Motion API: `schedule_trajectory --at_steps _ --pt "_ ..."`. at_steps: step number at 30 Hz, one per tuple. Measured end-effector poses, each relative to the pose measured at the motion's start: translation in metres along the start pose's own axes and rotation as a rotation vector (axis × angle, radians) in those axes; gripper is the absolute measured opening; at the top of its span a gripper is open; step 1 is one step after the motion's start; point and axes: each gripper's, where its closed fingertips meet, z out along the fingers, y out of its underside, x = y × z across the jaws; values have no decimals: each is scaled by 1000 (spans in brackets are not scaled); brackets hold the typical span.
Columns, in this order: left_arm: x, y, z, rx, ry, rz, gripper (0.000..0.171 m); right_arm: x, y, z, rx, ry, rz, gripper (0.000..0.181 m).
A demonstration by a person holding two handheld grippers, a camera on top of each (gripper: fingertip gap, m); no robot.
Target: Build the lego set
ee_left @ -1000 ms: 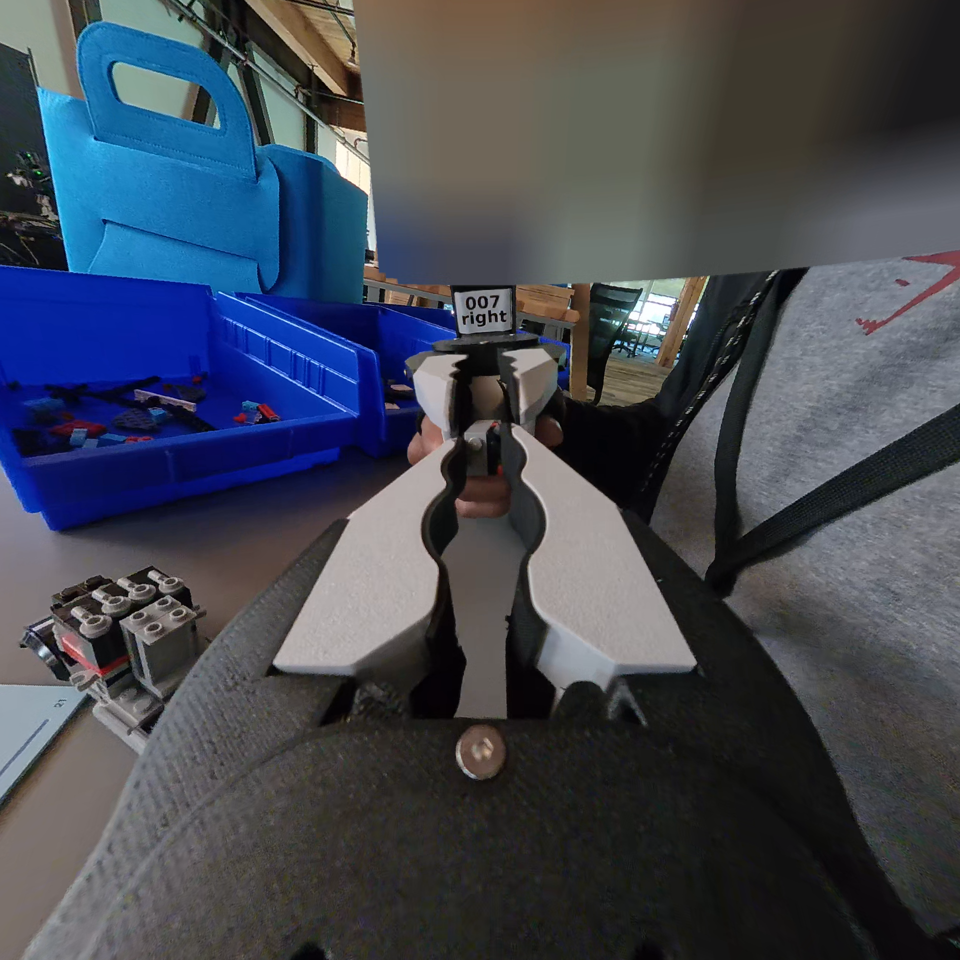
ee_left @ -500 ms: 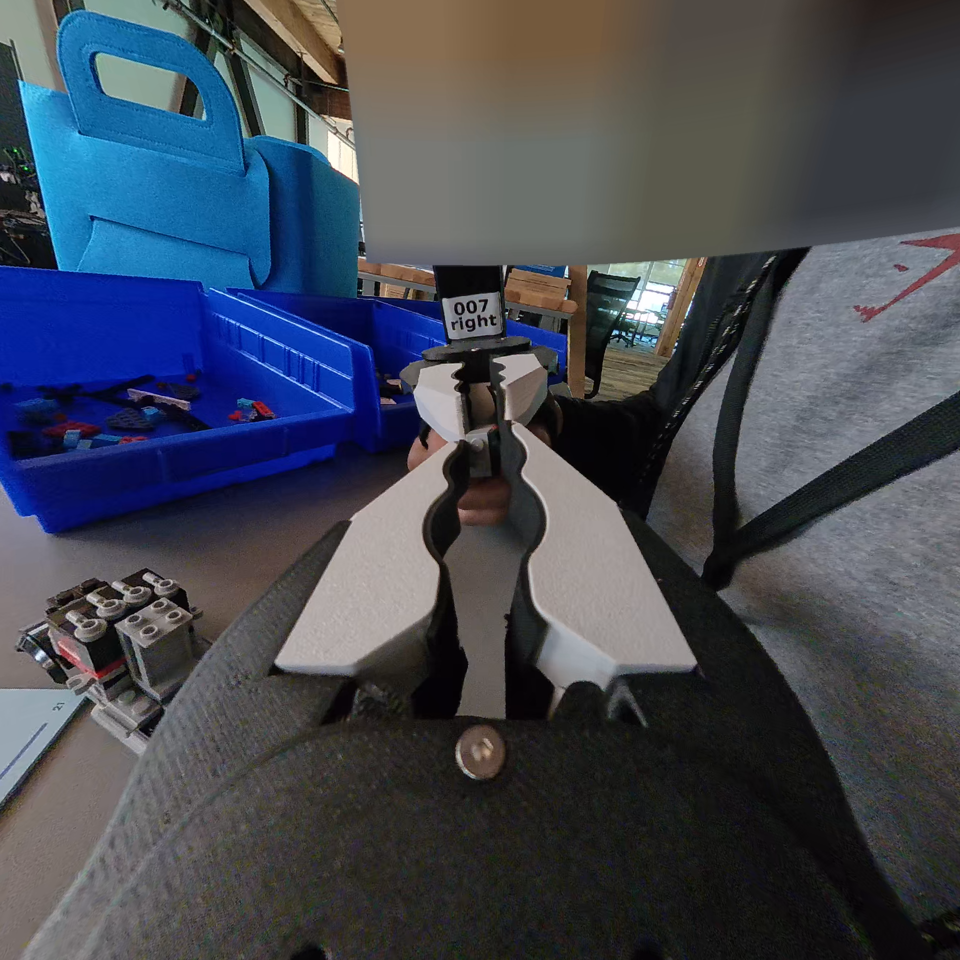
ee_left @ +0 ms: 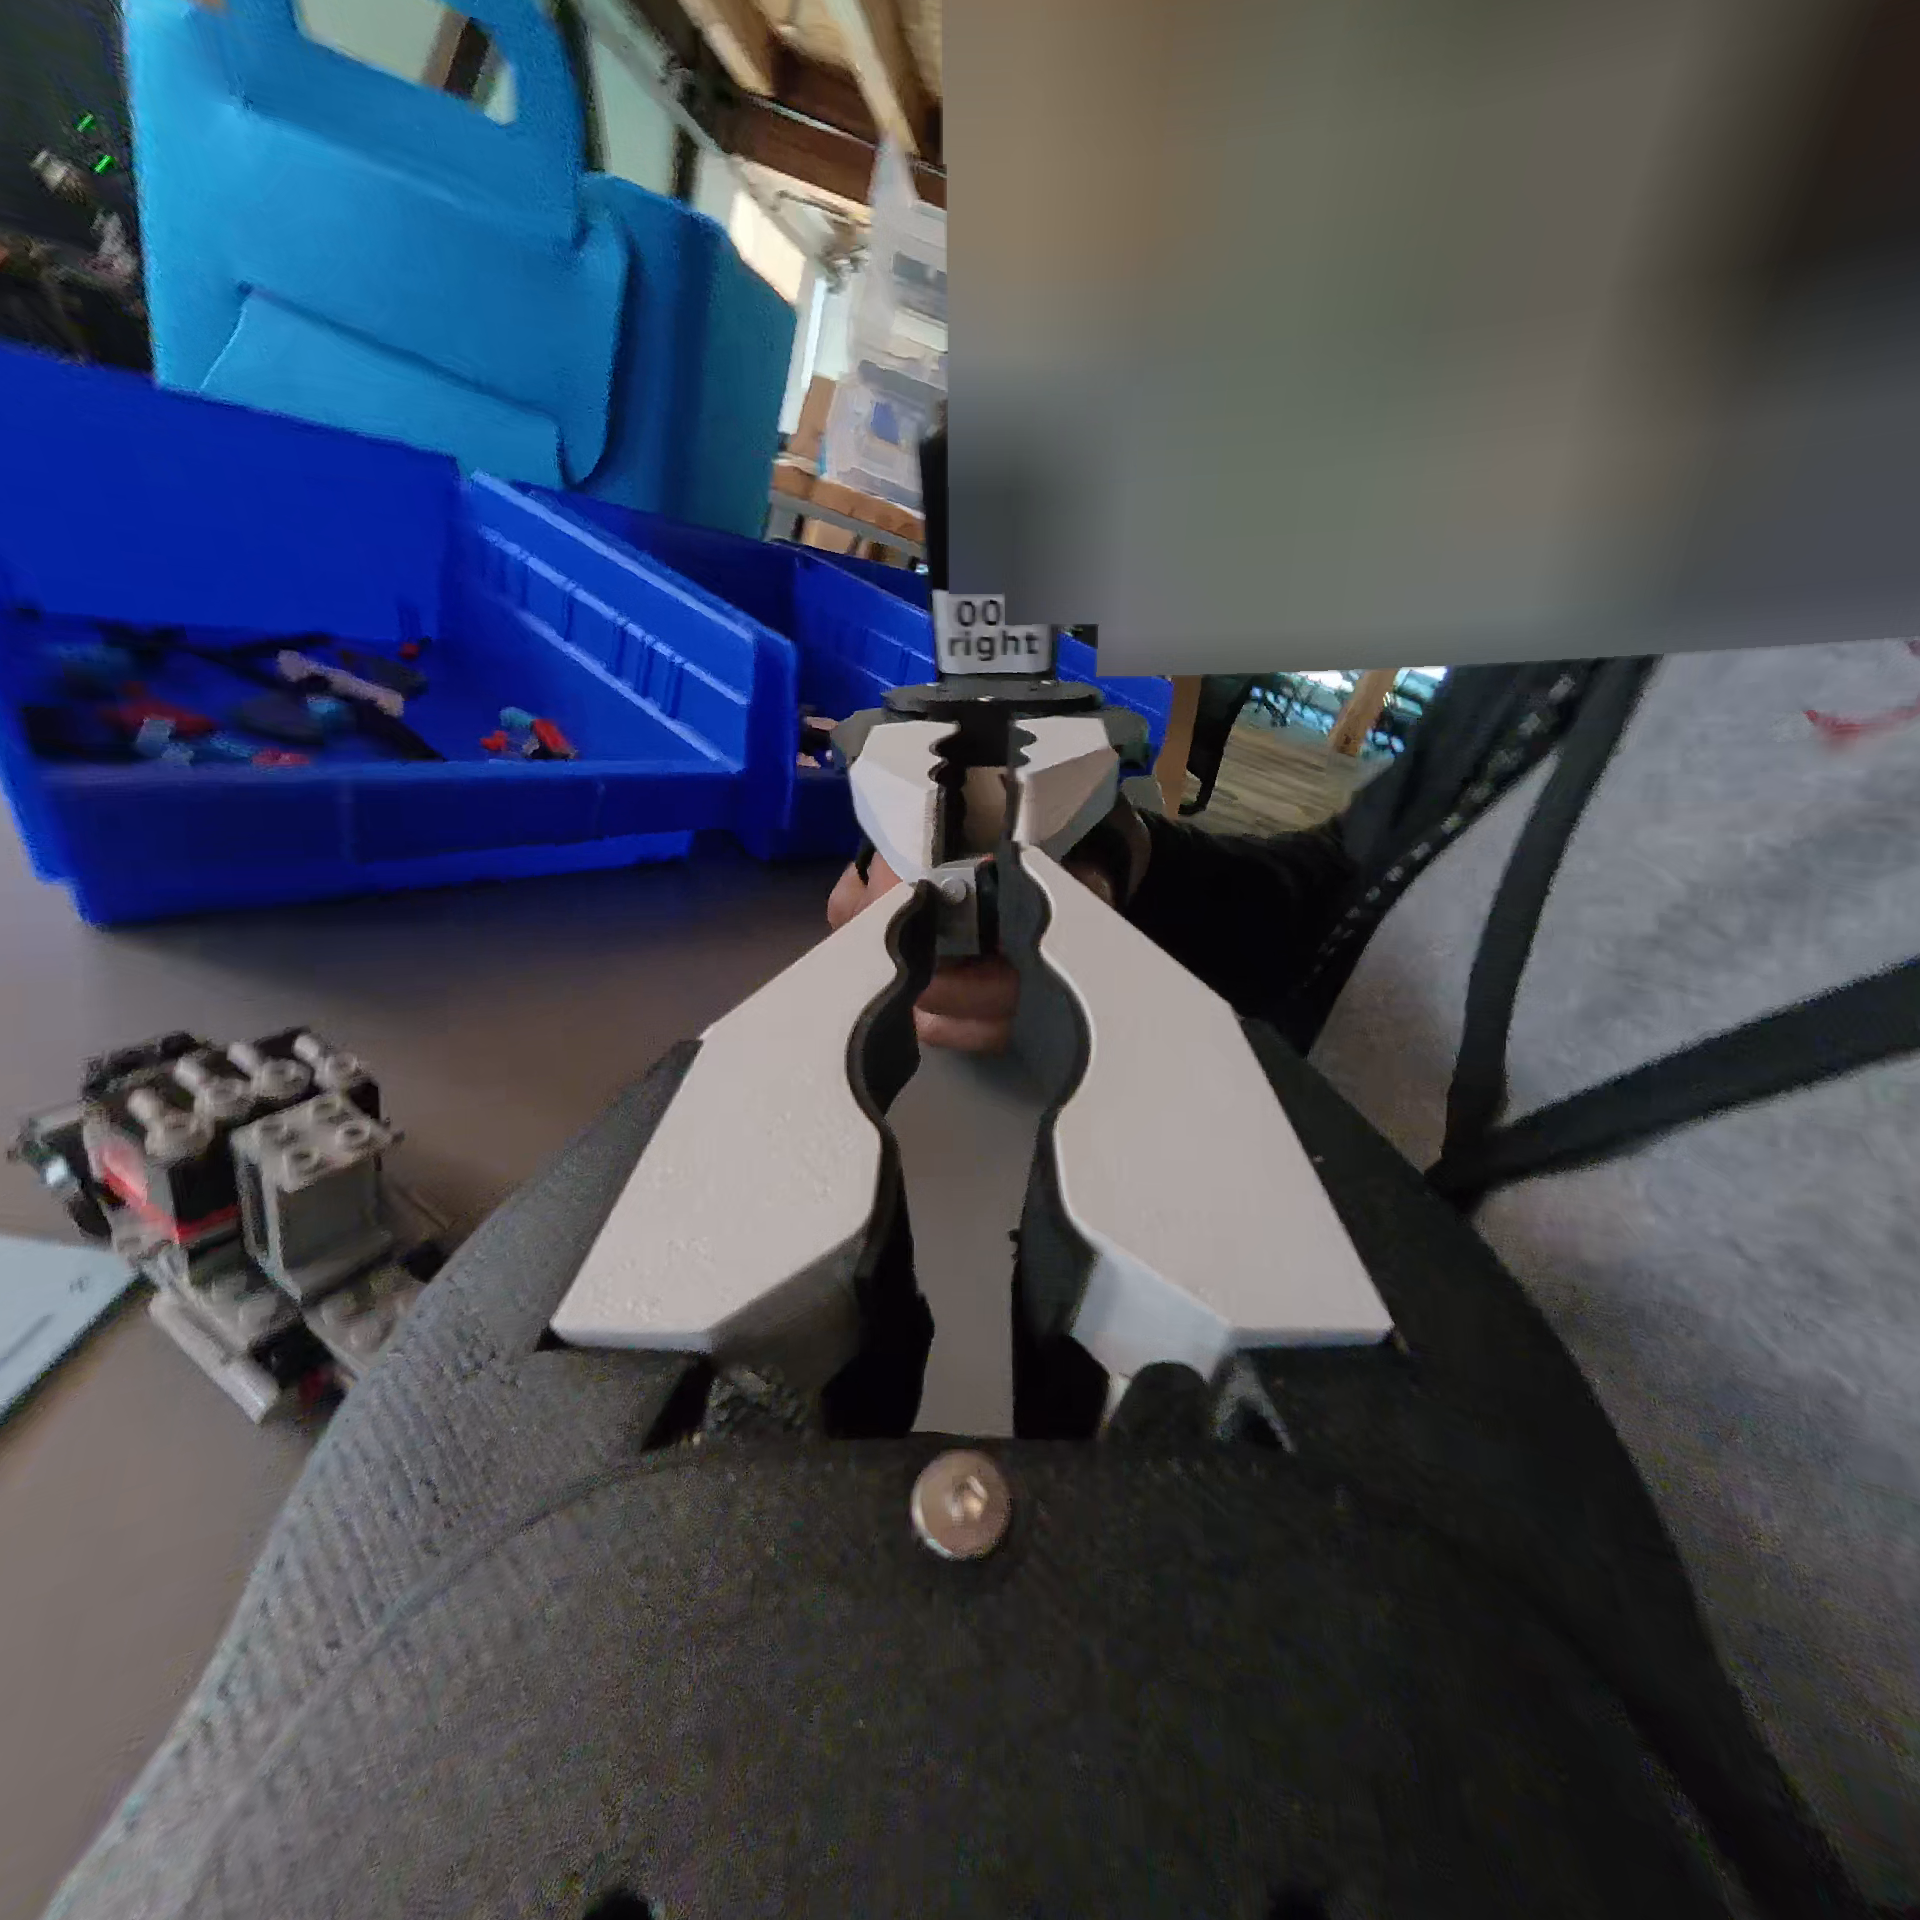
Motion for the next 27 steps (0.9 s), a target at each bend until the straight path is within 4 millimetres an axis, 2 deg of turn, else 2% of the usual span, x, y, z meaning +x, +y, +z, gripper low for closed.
schedule_trajectory --at_steps 3,4,8,13,16,18,21,25,27 --pt "-16 2 1 25 -77 -178 13 16 -2 -5 28 68 50 15" --pt "-20 3 1 36 -98 -241 13 21 -5 -10 39 93 44 24" --pt "-31 3 0 110 -149 -509 13 27 -5 -23 -18 189 -150 29" --pt "-36 4 2 216 -145 -814 14 31 8 -19 -114 270 -312 33" --pt "-36 12 6 200 -168 -865 14 30 8 -18 -113 274 -328 30" --pt "-35 13 6 215 -162 -902 14 31 10 -18 -122 284 -336 22" --pt "-35 12 6 230 -162 -935 15 31 11 -18 -124 290 -337 20" --pt "-35 6 5 270 -138 -961 17 32 8 -20 -109 302 -334 19" --pt "-39 1 2 314 -149 -973 27 33 6 -22 -90 309 -325 18"
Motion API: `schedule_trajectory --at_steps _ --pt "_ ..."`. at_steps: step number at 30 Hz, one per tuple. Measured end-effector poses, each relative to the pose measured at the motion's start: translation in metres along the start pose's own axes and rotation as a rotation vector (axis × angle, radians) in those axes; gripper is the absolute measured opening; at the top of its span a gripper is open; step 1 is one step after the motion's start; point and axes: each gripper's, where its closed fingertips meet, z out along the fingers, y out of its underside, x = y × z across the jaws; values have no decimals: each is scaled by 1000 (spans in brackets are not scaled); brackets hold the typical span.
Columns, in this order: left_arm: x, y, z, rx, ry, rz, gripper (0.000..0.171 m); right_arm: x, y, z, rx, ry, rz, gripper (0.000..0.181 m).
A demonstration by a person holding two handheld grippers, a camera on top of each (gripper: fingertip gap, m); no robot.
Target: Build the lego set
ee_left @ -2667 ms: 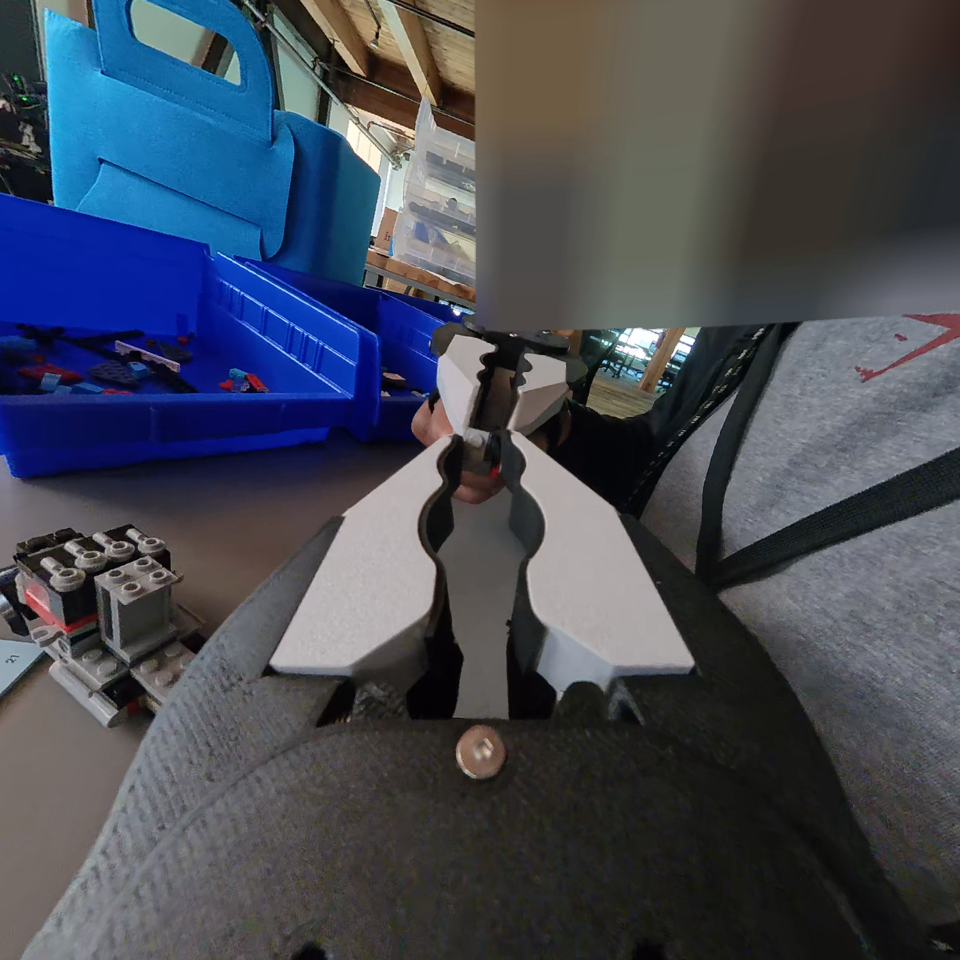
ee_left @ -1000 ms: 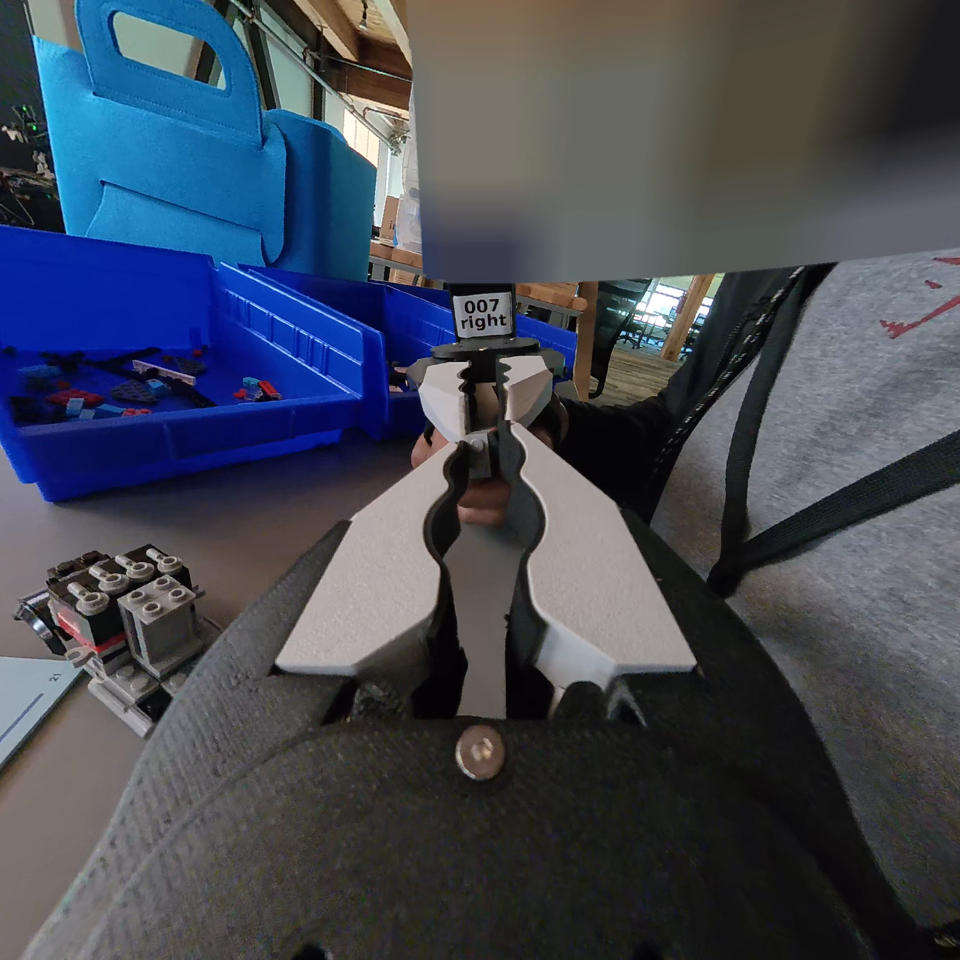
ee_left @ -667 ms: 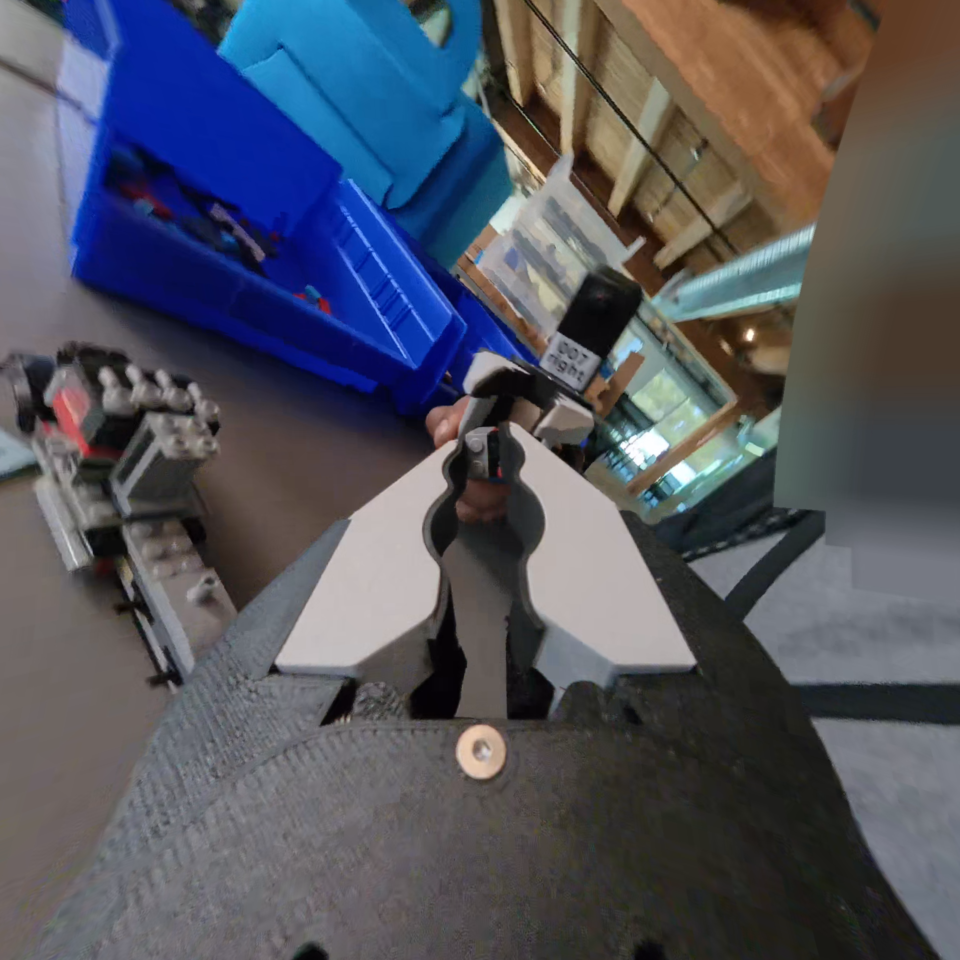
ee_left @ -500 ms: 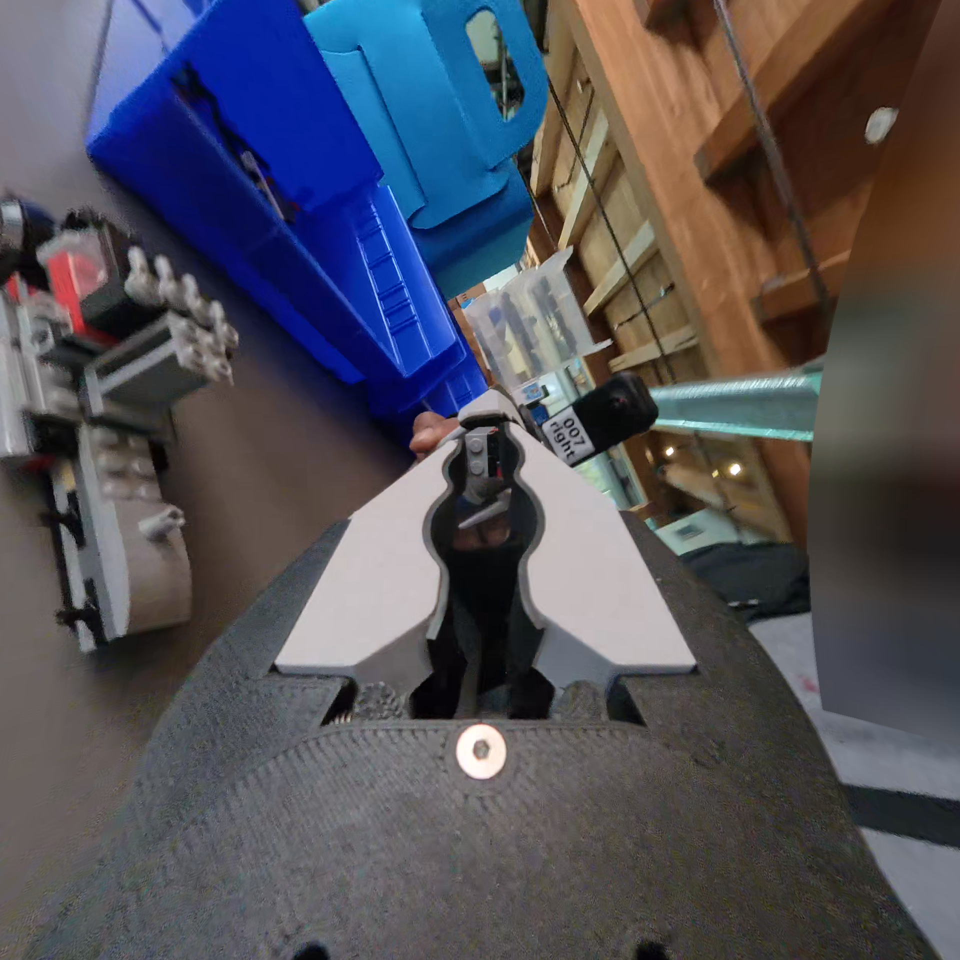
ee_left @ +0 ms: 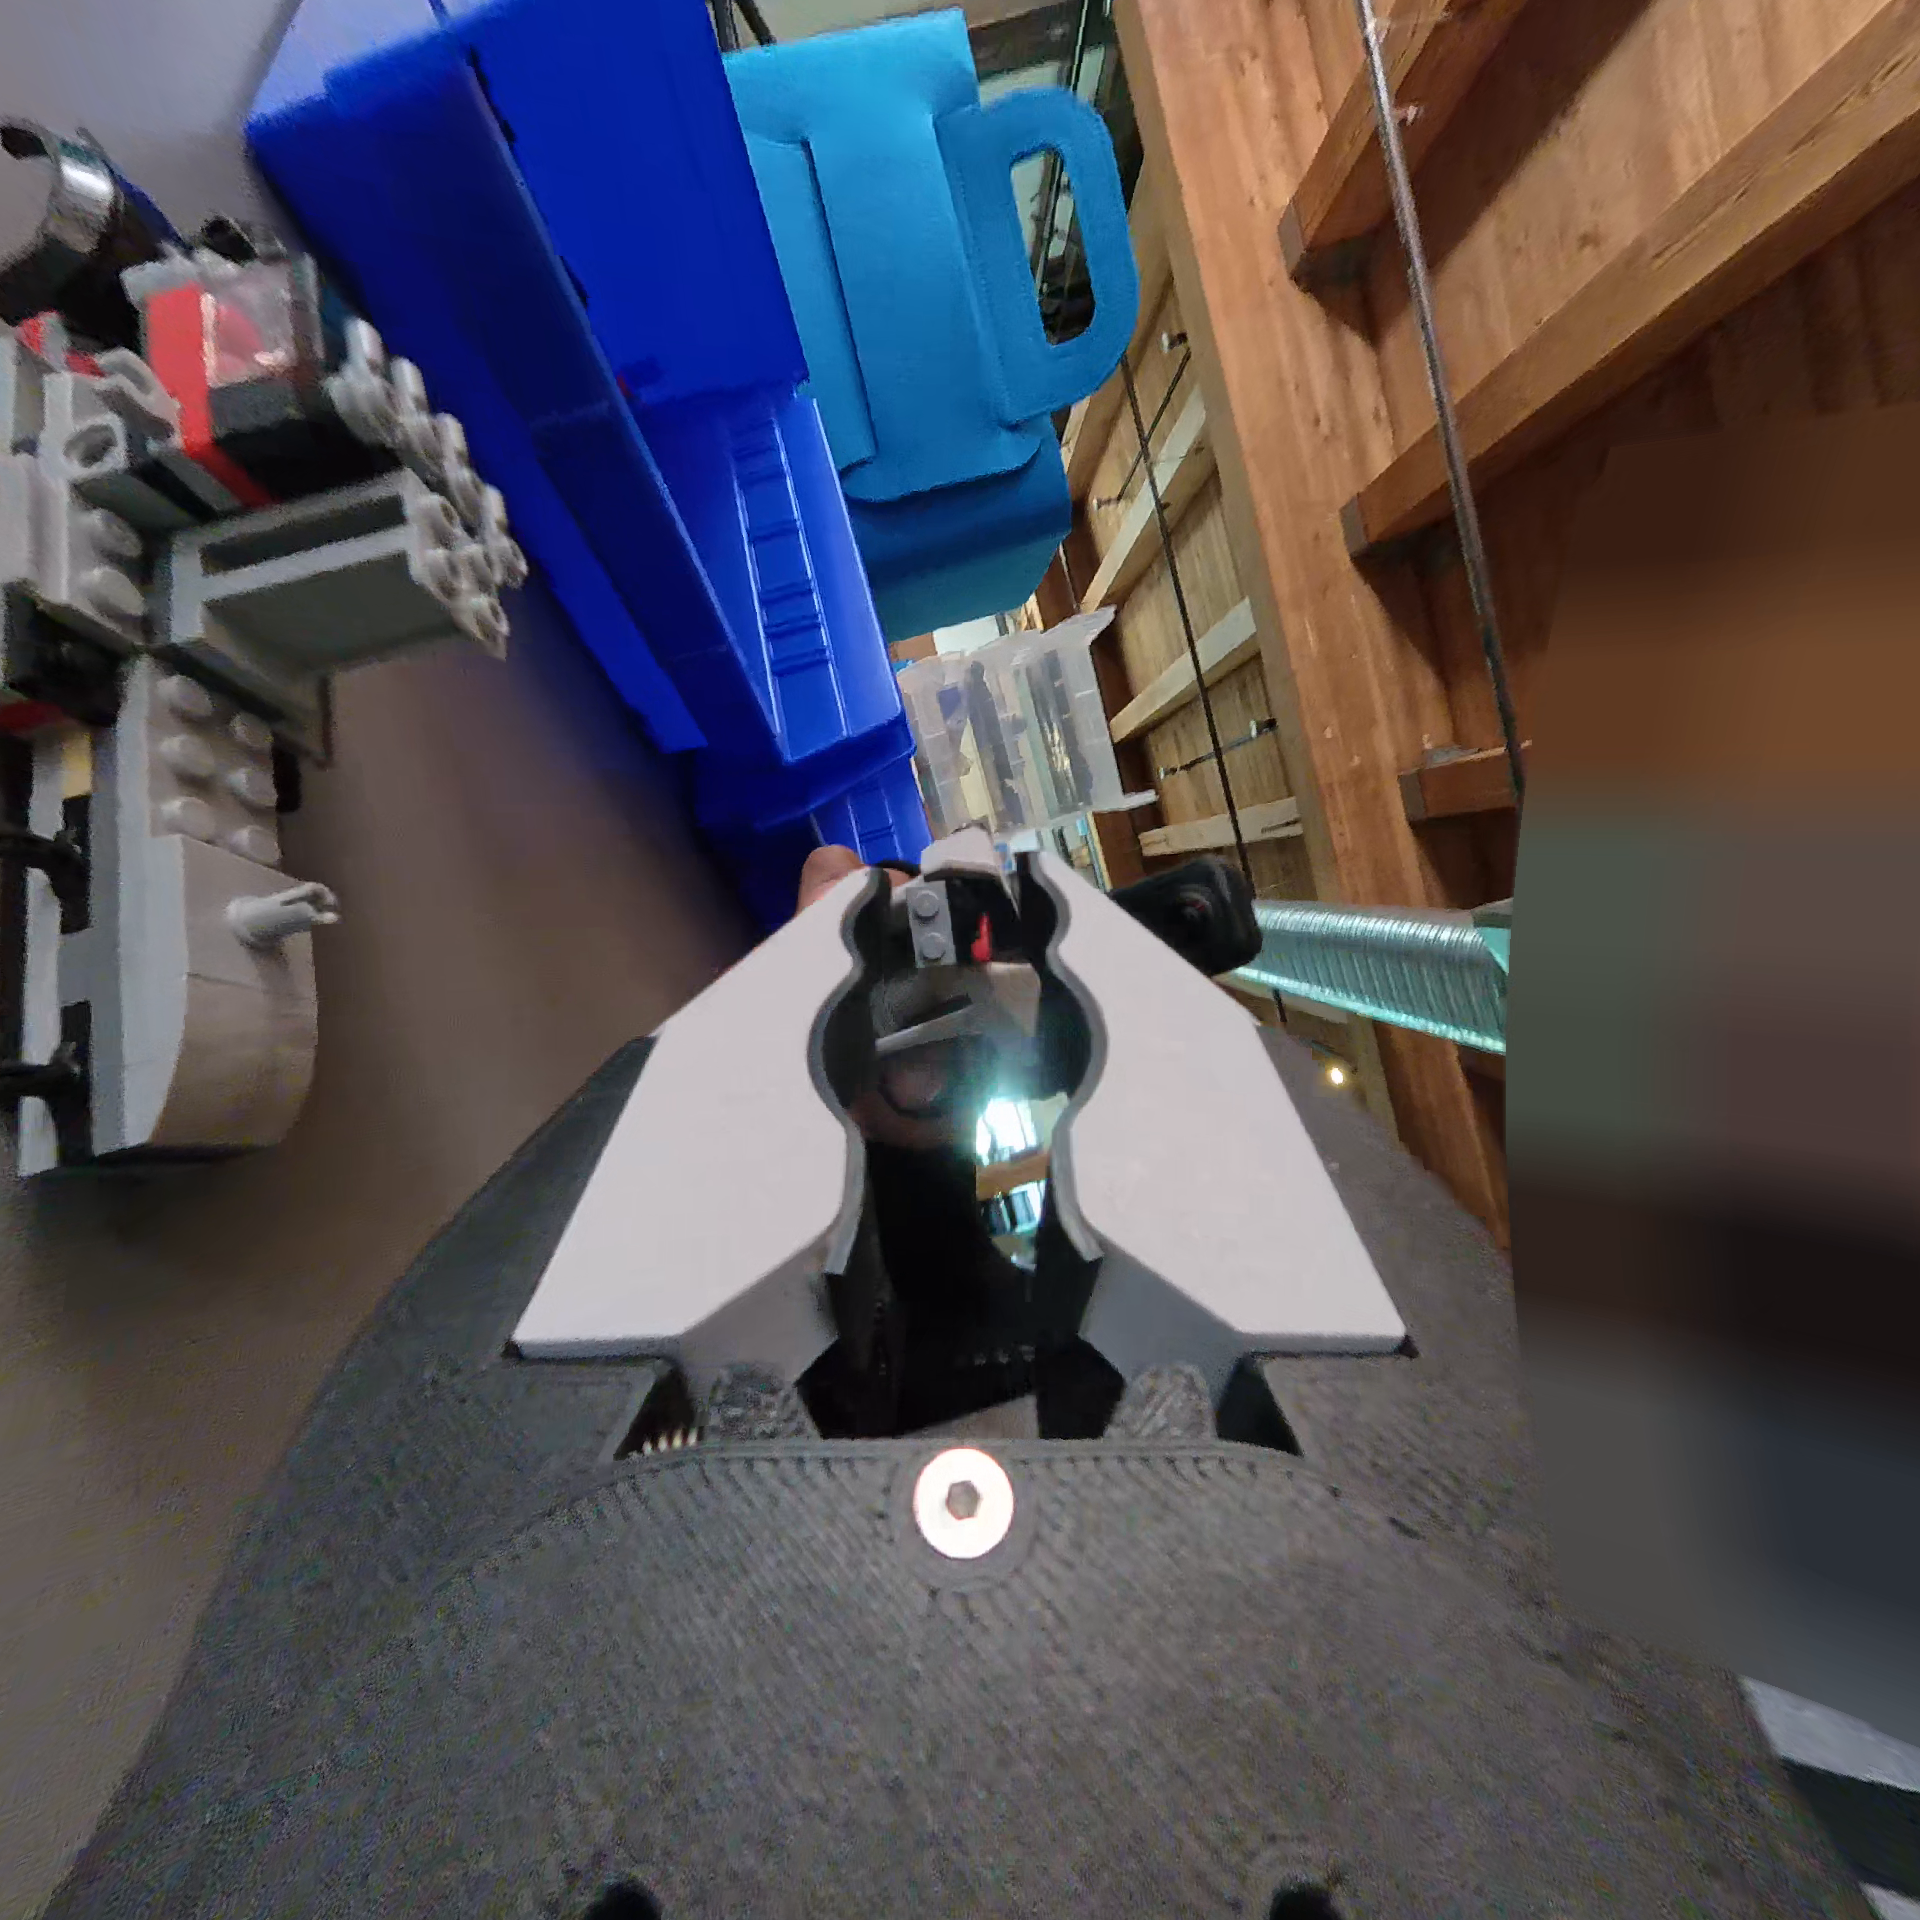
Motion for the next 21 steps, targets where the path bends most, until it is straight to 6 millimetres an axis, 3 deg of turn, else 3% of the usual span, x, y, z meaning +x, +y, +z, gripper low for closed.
schedule_trajectory --at_steps 2,6,9,15,21 --pt "-1 -3 -1 20 -1 -23 29 2 -1 -1 9 10 7 18" --pt "-9 8 7 -40 -41 -47 33 2 1 0 -6 23 -32 18" --pt "-7 12 12 -54 -22 -51 17 0 4 1 -26 33 -72 18" --pt "-13 9 11 -87 -115 110 16 3 10 2 -77 57 -109 23" --pt "-20 4 12 -102 -169 154 16 5 5 5 -95 50 -133 25"
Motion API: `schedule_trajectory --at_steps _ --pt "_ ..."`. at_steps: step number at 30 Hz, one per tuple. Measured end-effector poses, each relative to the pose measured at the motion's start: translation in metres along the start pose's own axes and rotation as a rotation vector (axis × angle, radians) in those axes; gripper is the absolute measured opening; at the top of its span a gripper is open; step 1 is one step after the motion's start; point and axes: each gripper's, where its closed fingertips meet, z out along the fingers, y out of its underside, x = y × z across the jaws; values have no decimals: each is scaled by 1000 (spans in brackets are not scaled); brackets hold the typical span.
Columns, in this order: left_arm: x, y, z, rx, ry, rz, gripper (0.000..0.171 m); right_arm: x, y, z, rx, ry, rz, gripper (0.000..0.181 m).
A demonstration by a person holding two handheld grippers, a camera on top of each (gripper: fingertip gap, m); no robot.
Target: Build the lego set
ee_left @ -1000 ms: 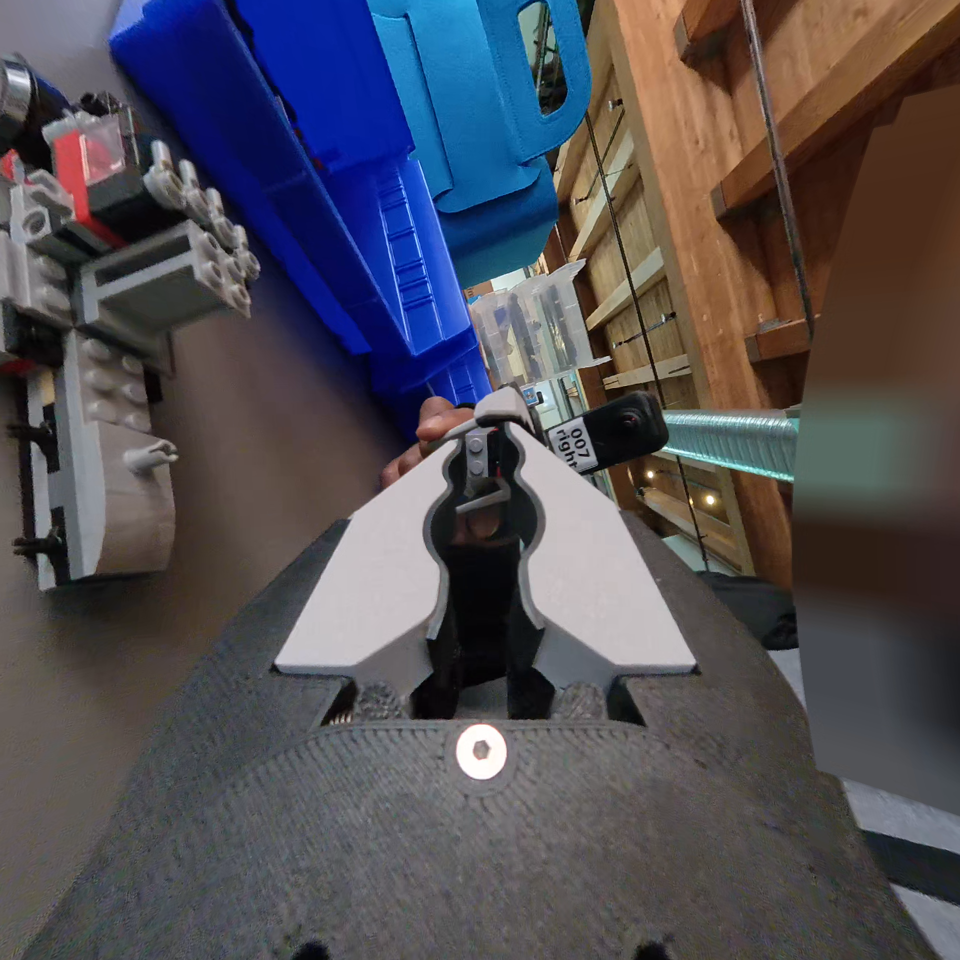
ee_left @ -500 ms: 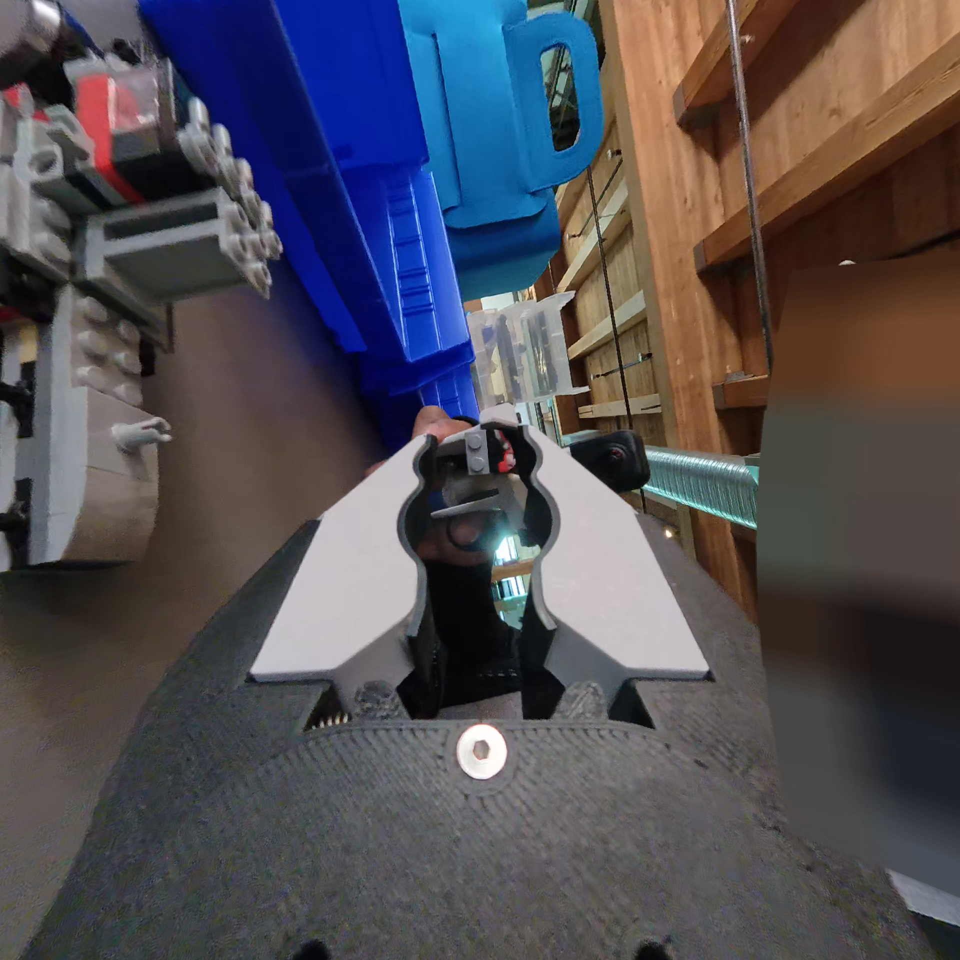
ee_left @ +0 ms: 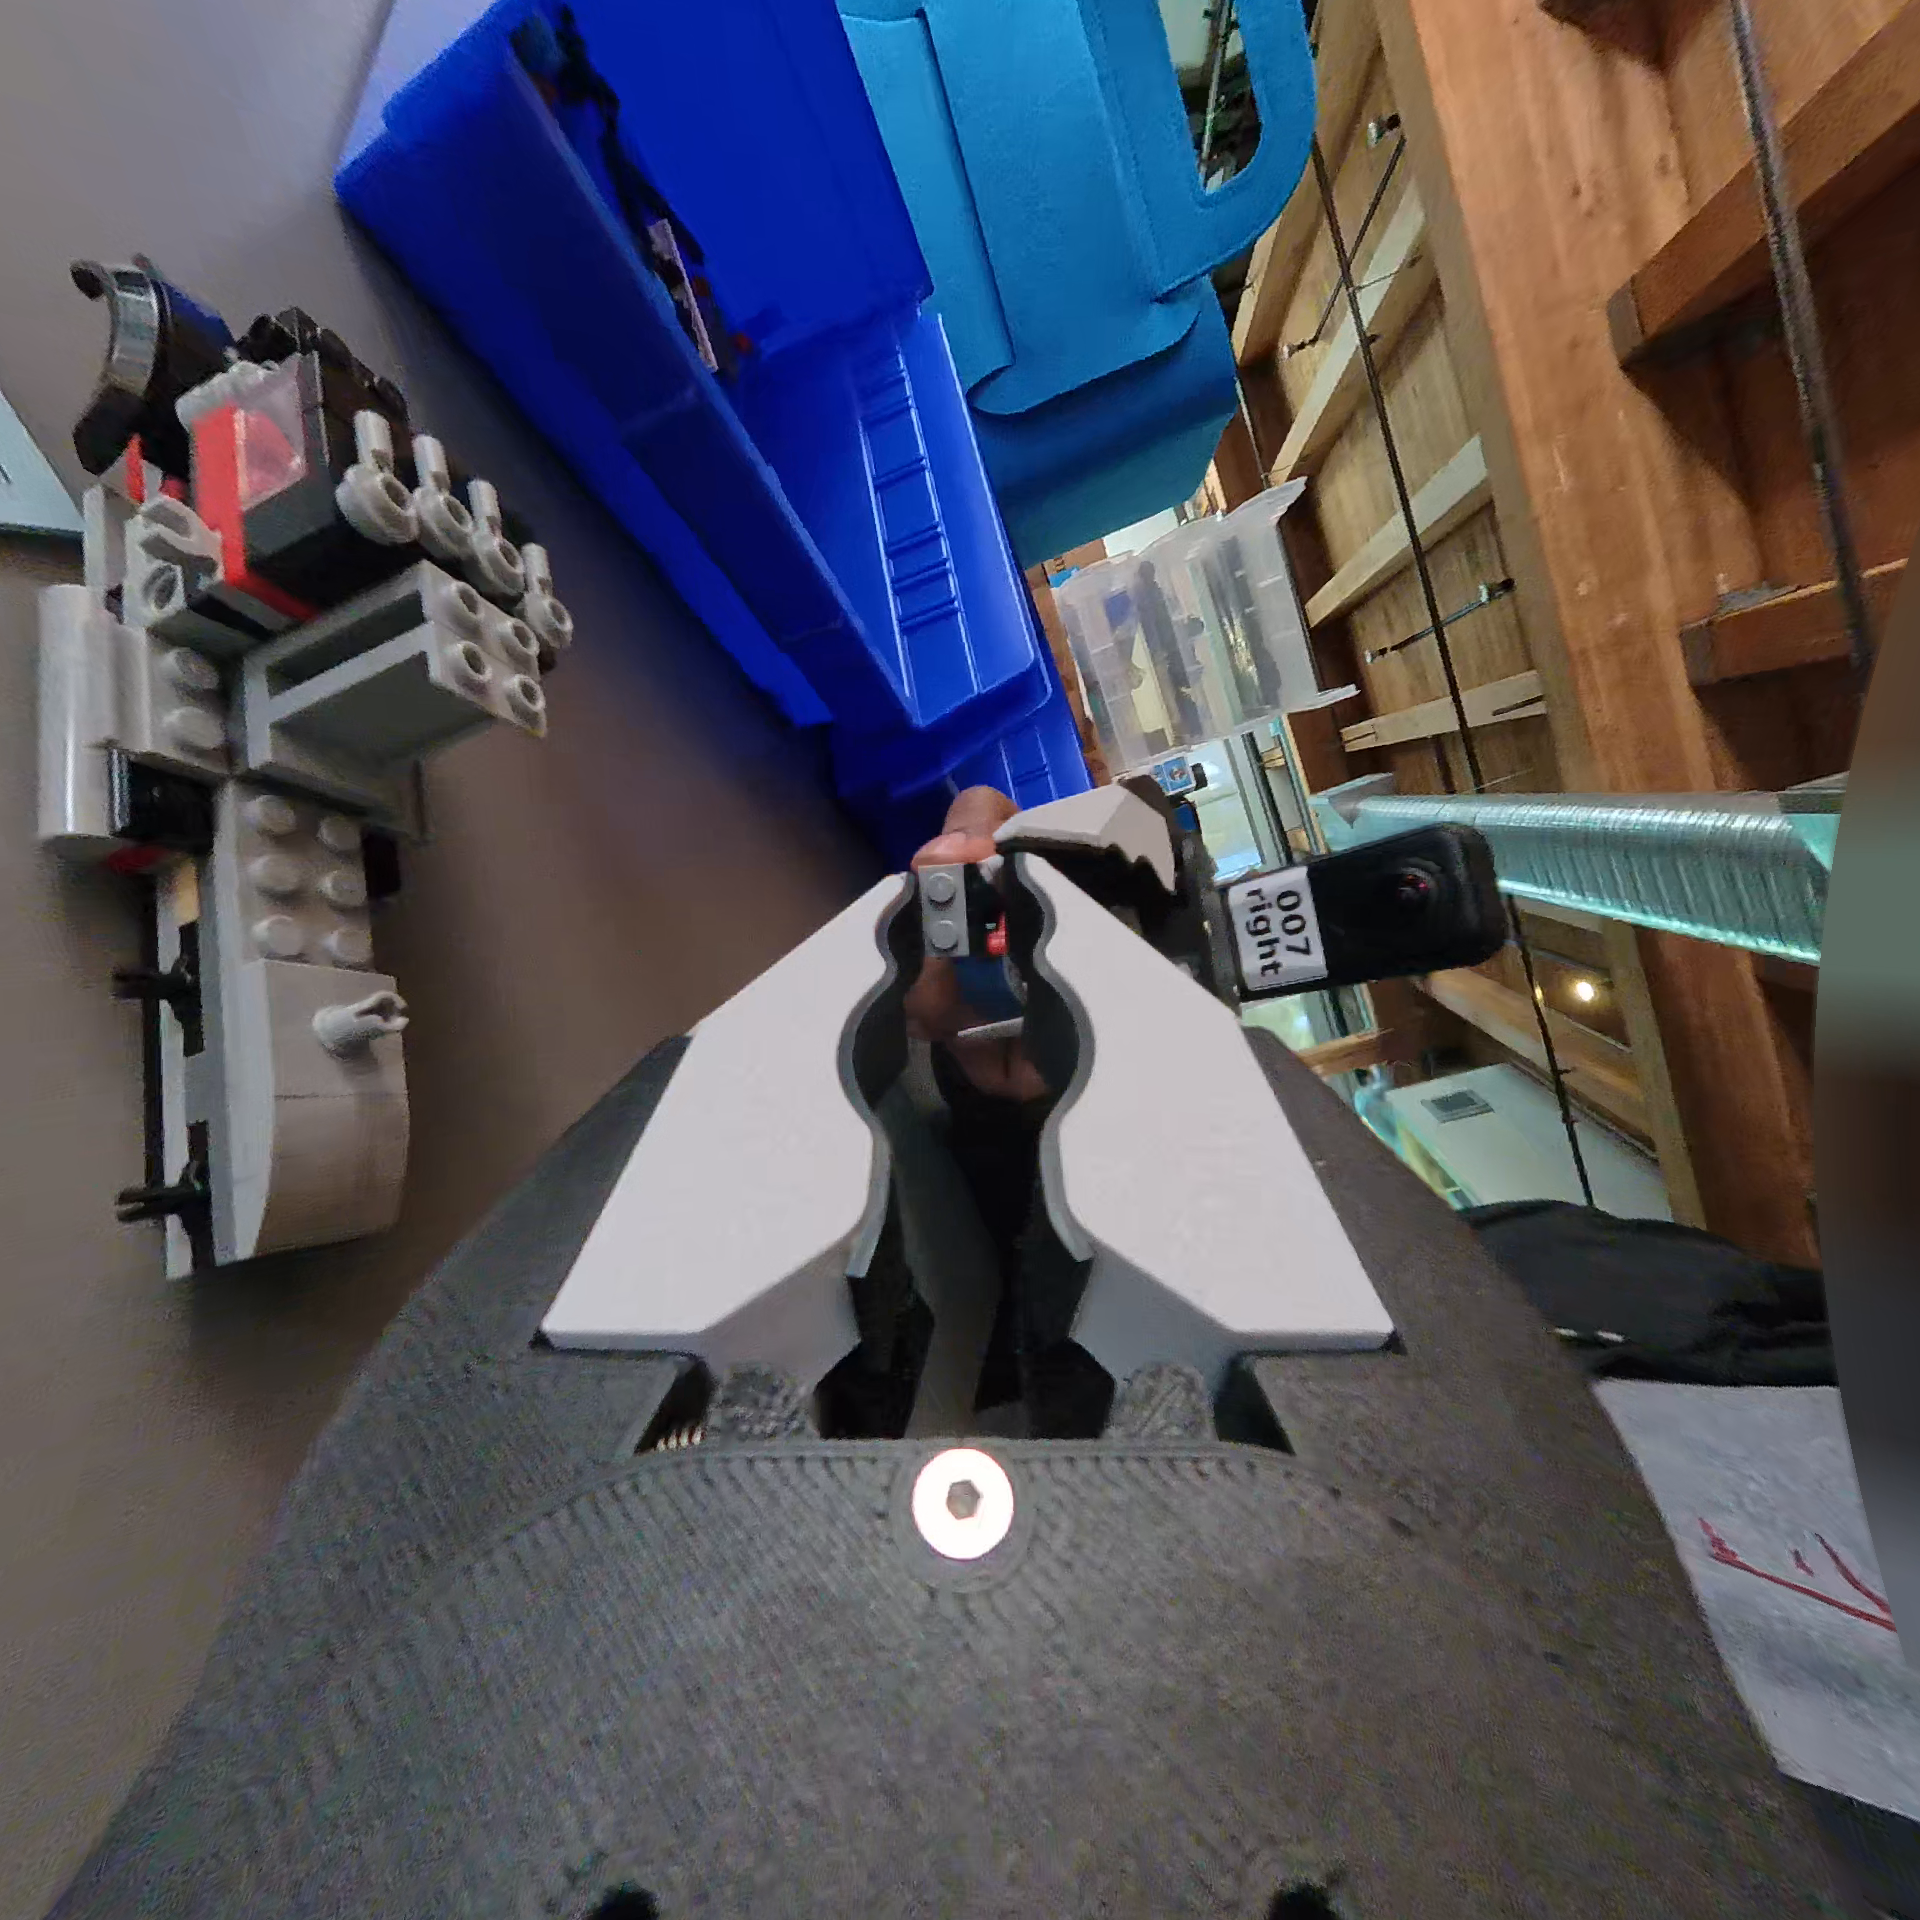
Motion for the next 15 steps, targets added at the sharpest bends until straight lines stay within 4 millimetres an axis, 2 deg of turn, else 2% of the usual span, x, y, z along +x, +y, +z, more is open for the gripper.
schedule_trajectory --at_steps 5,11,13,15 --pt "-1 7 4 -61 -34 63 16 -3 10 7 -70 2 -59 20" --pt "1 5 1 -67 -29 102 17 -2 9 11 -59 9 -47 16" --pt "0 6 -1 -74 -39 119 31 1 6 12 -40 31 -48 16" --pt "0 7 -2 -78 -42 140 35 2 1 12 -10 41 -43 16"
